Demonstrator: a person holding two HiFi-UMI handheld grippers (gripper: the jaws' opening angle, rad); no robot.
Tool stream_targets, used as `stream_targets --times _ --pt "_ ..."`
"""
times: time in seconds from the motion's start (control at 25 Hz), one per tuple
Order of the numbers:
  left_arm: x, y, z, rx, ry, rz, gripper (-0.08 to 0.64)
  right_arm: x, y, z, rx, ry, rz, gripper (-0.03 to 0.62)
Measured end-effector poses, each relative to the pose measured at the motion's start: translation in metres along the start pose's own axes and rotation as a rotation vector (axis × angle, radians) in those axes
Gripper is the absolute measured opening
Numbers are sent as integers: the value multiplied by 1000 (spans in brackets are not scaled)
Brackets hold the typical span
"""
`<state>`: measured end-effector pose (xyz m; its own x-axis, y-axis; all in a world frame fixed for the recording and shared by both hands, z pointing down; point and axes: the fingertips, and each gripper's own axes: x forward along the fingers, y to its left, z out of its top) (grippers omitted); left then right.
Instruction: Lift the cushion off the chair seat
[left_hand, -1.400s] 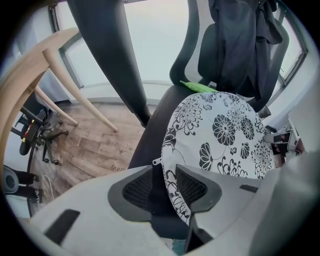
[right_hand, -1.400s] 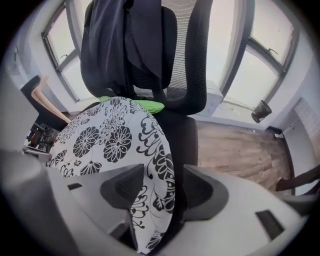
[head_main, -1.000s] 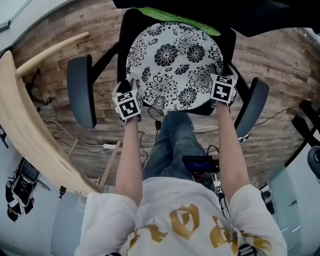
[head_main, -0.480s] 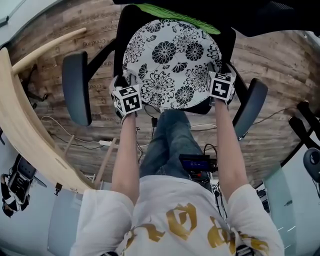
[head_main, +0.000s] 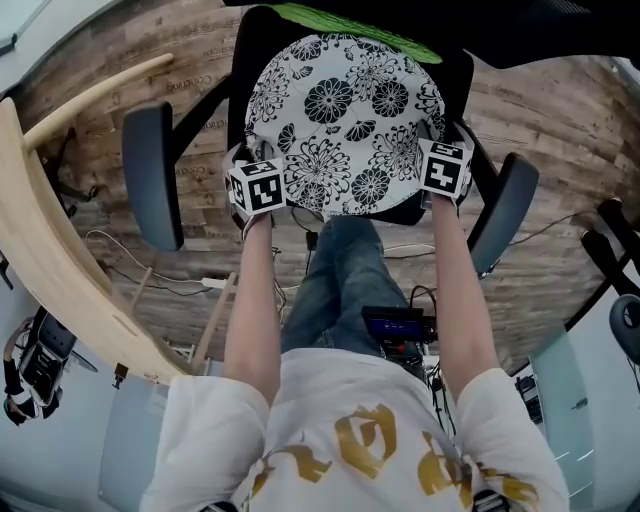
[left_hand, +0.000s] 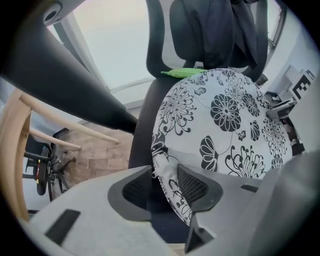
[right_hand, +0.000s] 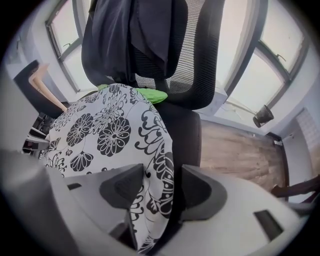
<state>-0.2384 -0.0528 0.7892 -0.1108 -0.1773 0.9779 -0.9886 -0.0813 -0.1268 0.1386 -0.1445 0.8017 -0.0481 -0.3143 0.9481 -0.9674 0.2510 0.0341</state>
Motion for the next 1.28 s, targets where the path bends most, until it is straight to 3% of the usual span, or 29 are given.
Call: stream_targets --times 0.12,0.16,0.28,0.36,0.4,0.68,0.96,1.28 --pt "1 -13 2 107 20 -12 45 -1 -1 2 -9 -7 -6 224" --pt "1 -16 2 127 25 -10 41 -2 0 1 -12 -5 -6 224" --pt "1 -13 -1 71 30 -40 40 -4 3 1 -20 15 5 190" --pt "0 -10 -1 29 35 -71 40 -6 9 2 -38 26 32 115" --pt "-1 -9 0 24 37 -79 40 -7 13 2 -51 32 46 32" --pt "-5 -8 1 -23 36 -124 40 -10 17 2 -40 64 66 23" --pt "-9 -8 5 27 29 -134 40 -17 19 5 -30 46 75 25" --pt "-24 -8 12 7 -3 -145 40 -31 20 11 -19 34 74 25"
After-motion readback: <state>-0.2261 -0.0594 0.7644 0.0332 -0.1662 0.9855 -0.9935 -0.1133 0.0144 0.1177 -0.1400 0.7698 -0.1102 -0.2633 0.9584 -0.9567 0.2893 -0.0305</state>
